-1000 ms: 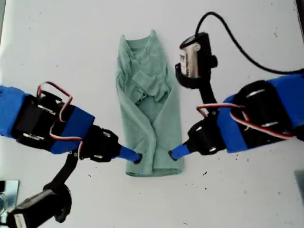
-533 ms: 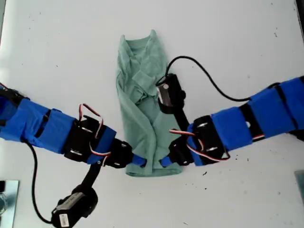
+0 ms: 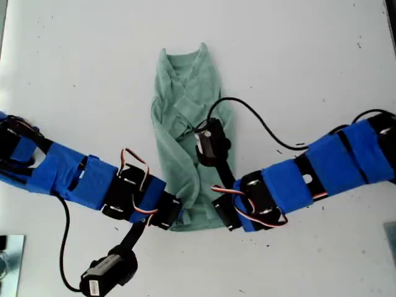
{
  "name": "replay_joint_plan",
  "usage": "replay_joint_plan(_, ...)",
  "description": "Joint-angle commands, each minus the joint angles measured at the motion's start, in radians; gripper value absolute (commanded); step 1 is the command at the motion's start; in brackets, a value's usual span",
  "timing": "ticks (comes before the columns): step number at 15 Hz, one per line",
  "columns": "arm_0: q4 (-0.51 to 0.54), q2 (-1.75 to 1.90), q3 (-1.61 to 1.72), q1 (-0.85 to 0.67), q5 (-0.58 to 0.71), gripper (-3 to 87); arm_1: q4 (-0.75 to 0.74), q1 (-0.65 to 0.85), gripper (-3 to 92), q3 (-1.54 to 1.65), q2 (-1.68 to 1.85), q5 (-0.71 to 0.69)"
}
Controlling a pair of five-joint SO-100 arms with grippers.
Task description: Fold t shirt
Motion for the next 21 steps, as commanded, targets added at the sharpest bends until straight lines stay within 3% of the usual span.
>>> replay_joint_plan(1, -0.008, 0.04, -0.095, 0.054, 0.055, -0.2, 0.061, -0.034, 0.2, -0.055, 0.06, -0.057)
replay_joint_plan(3, -0.008, 0.114, -0.15, 0.091, 0.107, -0.2, 0.138, -0.06, 0.2, -0.149, 0.192, -0.112)
replay_joint_plan(7, -0.083, 0.192, -0.16, 0.178, 0.104, -0.2, 0.089, -0.141, 0.2, -0.081, 0.425, -0.089)
replay_joint_plan(11, -0.078, 0.233, -0.138, 0.149, 0.089, -0.2, 0.041, -0.003, 0.2, -0.025, 0.428, -0.183)
replay_joint_plan(14, 0.037, 0.37, -0.041, -0.005, 0.091, -0.2, 0.052, 0.193, 0.2, -0.023, 0.443, -0.33)
replay_joint_plan(17, -0.02, 0.574, 0.268, -0.25, 0.183, -0.2, 0.035, 0.397, 0.2, 0.009, 0.439, -0.459)
replay_joint_plan(20, -0.084, 0.673, 0.442, -0.394, 0.232, -0.2, -0.031, 0.503, 4.2, 0.072, 0.437, -0.479)
replay_joint_plan(21, -0.081, 0.709, 0.457, -0.41, 0.242, 9.7, -0.032, 0.518, 13.3, 0.075, 0.44, -0.483)
